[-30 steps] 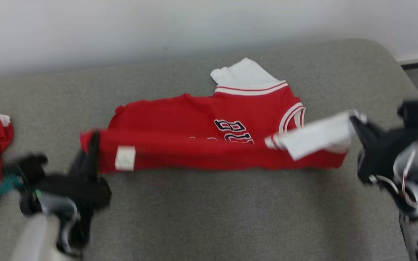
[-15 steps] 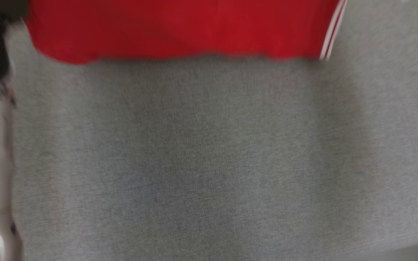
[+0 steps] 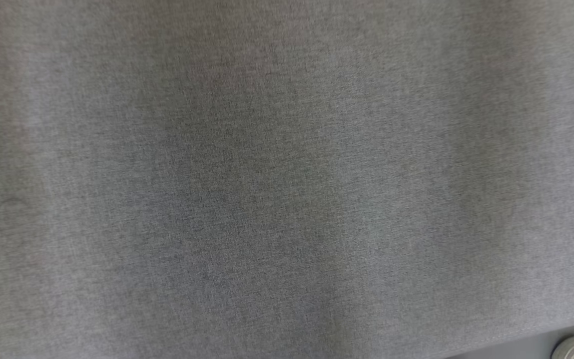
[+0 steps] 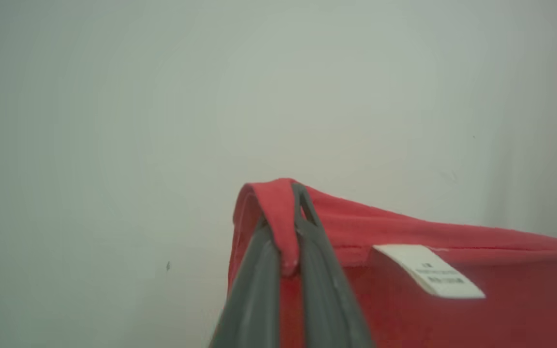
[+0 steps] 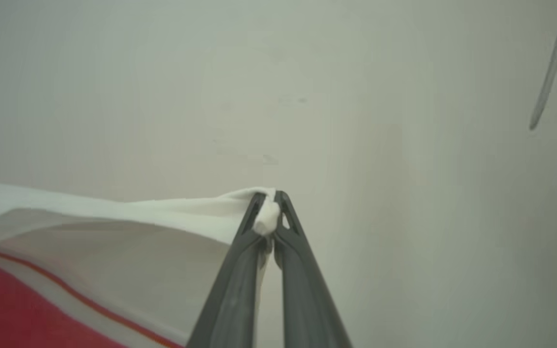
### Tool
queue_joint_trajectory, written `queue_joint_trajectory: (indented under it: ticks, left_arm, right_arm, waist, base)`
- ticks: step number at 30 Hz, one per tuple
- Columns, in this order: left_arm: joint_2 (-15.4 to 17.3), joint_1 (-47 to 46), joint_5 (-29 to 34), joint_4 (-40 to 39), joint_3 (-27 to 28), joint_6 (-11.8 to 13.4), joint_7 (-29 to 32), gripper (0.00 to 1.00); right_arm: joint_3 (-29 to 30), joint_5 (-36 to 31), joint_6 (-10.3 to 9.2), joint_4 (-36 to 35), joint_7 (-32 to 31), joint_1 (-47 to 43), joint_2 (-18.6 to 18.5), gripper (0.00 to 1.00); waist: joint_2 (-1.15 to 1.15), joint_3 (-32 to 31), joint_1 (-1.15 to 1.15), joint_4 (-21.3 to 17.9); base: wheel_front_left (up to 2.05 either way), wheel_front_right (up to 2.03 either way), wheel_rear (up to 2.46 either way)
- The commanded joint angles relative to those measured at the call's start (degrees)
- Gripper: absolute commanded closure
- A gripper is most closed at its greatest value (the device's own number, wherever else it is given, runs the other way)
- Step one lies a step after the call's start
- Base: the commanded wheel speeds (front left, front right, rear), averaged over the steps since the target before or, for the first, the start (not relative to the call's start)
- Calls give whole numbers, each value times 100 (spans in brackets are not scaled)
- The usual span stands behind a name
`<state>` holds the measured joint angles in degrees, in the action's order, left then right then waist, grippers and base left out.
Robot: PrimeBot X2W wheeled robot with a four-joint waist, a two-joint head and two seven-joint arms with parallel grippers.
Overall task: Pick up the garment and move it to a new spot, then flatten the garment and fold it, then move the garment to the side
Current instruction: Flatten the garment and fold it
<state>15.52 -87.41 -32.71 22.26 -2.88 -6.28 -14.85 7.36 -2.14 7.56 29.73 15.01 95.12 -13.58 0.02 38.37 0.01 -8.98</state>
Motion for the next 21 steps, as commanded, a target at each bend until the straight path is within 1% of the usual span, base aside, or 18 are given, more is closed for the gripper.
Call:
queue_joint_trajectory:
  ticks: [1, 4, 8, 12, 15, 19, 21]
  left_arm:
    - [-1, 132, -16, 51, 32, -16, -17, 100]
    - [49, 457, 47, 165, 36, -55, -32, 100]
    - [53, 995, 77, 235, 213, -94, -37, 100]
    - [-11, 1714, -38, 202, 292, -114, -32, 100]
    - [18, 2285, -186, -13, 153, -119, -33, 100]
    - [78, 3138, -492, -365, -36, -116, -29, 100]
    - [14, 3598, -617, -547, -33, -115, -28, 100]
  right_arm:
    - [68, -46, -15, -41, 11, -96, -5, 100]
    - [178, -170, -15, -107, 6, -421, 78, 100]
    - [-174, -88, -15, -20, 8, -831, 109, 100]
    - [-785, 215, -15, -75, 9, -1366, -69, 100]
    - [-1207, 517, -15, -144, 10, -1851, -265, 100]
    - [-1502, 992, -16, -174, -1, -2560, -557, 100]
    - [-1588, 1220, -16, -182, -146, -2947, -683, 100]
  waist:
    - [-2, 189, -1, 24]
    - [-2, 308, -1, 53]
    - [-2, 349, -1, 76]
    - [-2, 229, -1, 181]
    - [-2, 0, -1, 248]
    - [-2, -400, -1, 339]
    - [-2, -675, -1, 409]
  base:
    - [0, 0, 0]
    - [0, 0, 0]
    - [0, 0, 0]
    - [0, 0, 0]
    - [0, 0, 0]
    - [0, 0, 0]
    - [0, 0, 0]
